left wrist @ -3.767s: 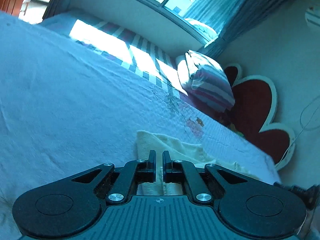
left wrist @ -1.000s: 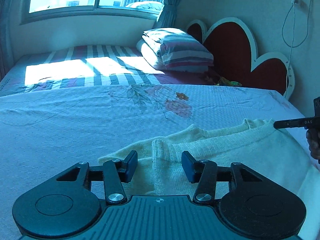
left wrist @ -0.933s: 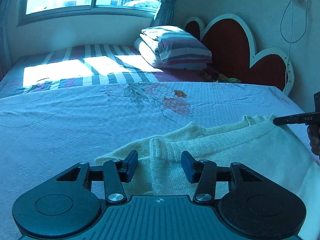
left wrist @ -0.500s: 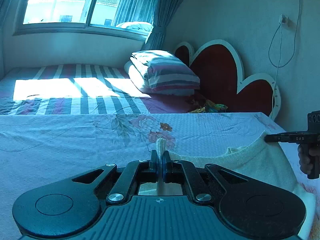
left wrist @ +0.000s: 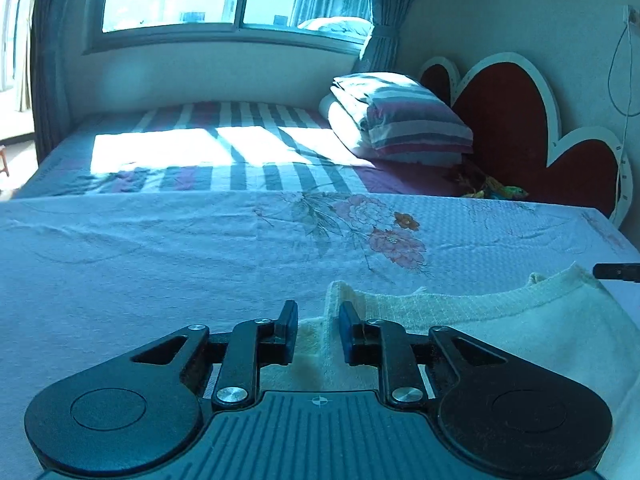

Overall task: Fold small clothes
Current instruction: 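Lift the hem with both grippers and fold it over toward the collar, then release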

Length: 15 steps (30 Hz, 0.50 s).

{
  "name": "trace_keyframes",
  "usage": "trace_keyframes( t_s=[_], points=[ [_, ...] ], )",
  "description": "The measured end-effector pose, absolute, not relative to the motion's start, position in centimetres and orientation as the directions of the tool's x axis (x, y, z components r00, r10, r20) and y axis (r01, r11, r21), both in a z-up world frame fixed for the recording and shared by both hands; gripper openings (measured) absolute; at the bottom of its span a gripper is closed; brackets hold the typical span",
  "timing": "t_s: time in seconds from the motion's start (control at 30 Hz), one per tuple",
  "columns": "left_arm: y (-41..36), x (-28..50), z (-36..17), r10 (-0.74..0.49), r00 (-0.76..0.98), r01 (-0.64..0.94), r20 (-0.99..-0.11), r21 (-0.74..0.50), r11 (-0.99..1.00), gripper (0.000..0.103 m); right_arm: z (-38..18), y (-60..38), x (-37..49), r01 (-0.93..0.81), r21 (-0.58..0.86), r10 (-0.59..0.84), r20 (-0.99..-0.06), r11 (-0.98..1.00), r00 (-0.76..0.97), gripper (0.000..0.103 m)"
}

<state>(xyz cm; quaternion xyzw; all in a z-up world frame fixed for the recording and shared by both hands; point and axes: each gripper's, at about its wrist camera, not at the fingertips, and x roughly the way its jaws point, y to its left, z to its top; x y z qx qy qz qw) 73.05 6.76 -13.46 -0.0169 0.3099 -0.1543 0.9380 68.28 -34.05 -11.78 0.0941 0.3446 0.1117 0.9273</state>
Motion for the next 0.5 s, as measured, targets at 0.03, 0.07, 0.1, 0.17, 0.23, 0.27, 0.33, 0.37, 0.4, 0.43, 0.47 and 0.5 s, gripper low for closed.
trace_keyframes(
  t_s=[0.03,0.07,0.1,0.17,0.23,0.27,0.33,0.37,0.4,0.43,0.47,0.5],
  points=[
    [6.9,70.9,-12.6,-0.302,0.774,0.286,-0.557,-0.118,0.951,0.024,-10.8,-33.9,66.6,-0.143,0.203,0.238,-0.599,0.969,0.764,0.021],
    [6.8,68.8,-12.0,-0.319,0.770,0.299,-0.553,-0.128,0.946,0.024,-9.9,-33.8,65.0,-0.160,0.194,0.246,-0.593,0.968,0.767,0.018],
    [6.3,66.4,-11.5,-0.336,0.759,0.321,-0.558,-0.128,0.938,0.024,-9.4,-33.4,63.4,-0.164,0.187,0.245,-0.607,0.969,0.756,0.015],
    [4.4,62.1,-11.2,-0.336,0.749,0.340,-0.571,-0.104,0.935,0.024,-8.8,-31.5,59.3,-0.209,0.142,0.251,-0.612,0.968,0.750,0.014],
    [1.6,57.9,-11.3,-0.343,0.741,0.356,-0.577,-0.095,0.930,0.025,-8.9,-28.8,55.6,-0.249,0.123,0.270,-0.627,0.961,0.731,0.014],
    [0.4,56.6,-11.5,-0.334,0.745,0.360,-0.577,-0.074,0.930,0.026,-9.0,-27.1,54.1,-0.265,0.114,0.276,-0.632,0.958,0.724,0.015],
    [-2.1,53.7,-11.6,-0.344,0.744,0.385,-0.574,-0.054,0.921,0.026,-9.4,-23.1,51.5,-0.288,0.092,0.277,-0.643,0.953,0.714,0.015],
    [-2.7,53.1,-11.7,-0.365,0.732,0.396,-0.575,-0.077,0.915,0.026,-9.6,-21.4,50.5,-0.301,0.112,0.301,-0.638,0.947,0.709,0.015],
    [-3.3,52.6,-11.9,-0.389,0.712,0.406,-0.585,-0.108,0.907,0.026,-9.6,-19.9,49.9,-0.313,0.131,0.322,-0.635,0.941,0.703,0.014],
    [-3.9,52.4,-12.3,-0.391,0.694,0.412,-0.604,-0.112,0.904,0.026,-9.8,-18.6,49.5,-0.318,0.132,0.326,-0.635,0.939,0.700,0.016],
    [-4.4,52.2,-13.0,-0.357,0.681,0.404,-0.640,-0.078,0.912,0.026,-10.0,-17.4,49.3,-0.327,0.125,0.328,-0.637,0.937,0.698,0.018],
    [-4.5,52.1,-13.7,-0.340,0.685,0.400,-0.644,-0.058,0.915,0.027,-10.5,-16.3,49.5,-0.338,0.105,0.321,-0.651,0.935,0.687,0.020]
  ],
)
